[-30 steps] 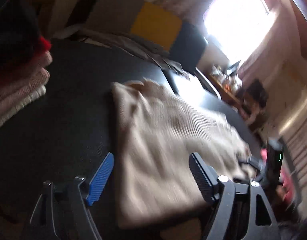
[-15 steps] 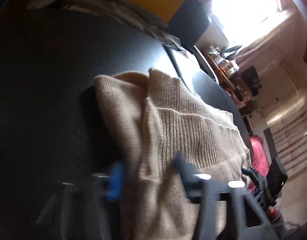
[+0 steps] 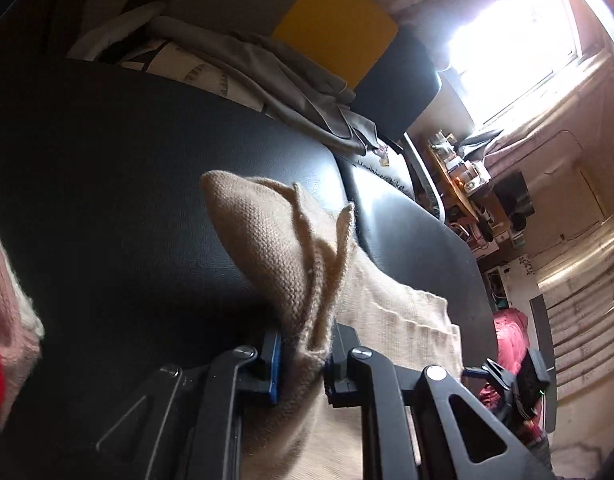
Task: Fold clothes
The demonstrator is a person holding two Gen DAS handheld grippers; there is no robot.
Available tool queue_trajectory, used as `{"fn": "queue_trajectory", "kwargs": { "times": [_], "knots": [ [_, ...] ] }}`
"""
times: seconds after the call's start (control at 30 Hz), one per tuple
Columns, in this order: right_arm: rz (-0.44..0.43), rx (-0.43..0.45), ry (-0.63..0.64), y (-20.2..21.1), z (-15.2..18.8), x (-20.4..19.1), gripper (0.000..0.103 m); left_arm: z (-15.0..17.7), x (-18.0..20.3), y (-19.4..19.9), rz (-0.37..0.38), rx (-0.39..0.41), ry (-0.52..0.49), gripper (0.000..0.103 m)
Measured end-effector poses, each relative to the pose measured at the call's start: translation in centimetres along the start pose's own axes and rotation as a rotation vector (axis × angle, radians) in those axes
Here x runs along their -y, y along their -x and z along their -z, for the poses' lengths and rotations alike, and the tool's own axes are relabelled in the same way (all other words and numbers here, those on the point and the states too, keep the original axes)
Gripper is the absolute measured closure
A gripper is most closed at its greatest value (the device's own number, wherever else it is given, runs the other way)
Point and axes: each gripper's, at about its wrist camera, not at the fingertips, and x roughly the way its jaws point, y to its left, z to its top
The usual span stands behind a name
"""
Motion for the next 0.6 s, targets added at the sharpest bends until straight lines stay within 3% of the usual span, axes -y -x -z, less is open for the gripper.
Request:
{"fn": "queue_trajectory", "kwargs": {
  "times": [0.1, 0.23, 0.43, 0.6],
  "knots": [
    [-0.068, -0.03, 0.012, -1.1, -0.7, 1.3, 0.0, -0.1, 1.0, 0.9, 0.015, -0.015, -0.004, 0.089],
    [-0.069, -0.094, 0.047, -2.5, -0.5, 2.3, 0.0, 0.4, 3.5, 2.0, 0.101, -0.027, 0.002, 0.089],
    [-0.071, -0.031, 0.012, -2.4, 0.5, 2.8, 0.0, 1.4, 11.6, 2.0, 0.275, -0.035, -0.04, 0.089],
    [-0.104, 0.039, -0.04, -1.8, 1.2, 3.3, 0.0, 1.7, 18.5, -1.1, 0.387, -0.058, -0.028, 0.089]
  ]
}}
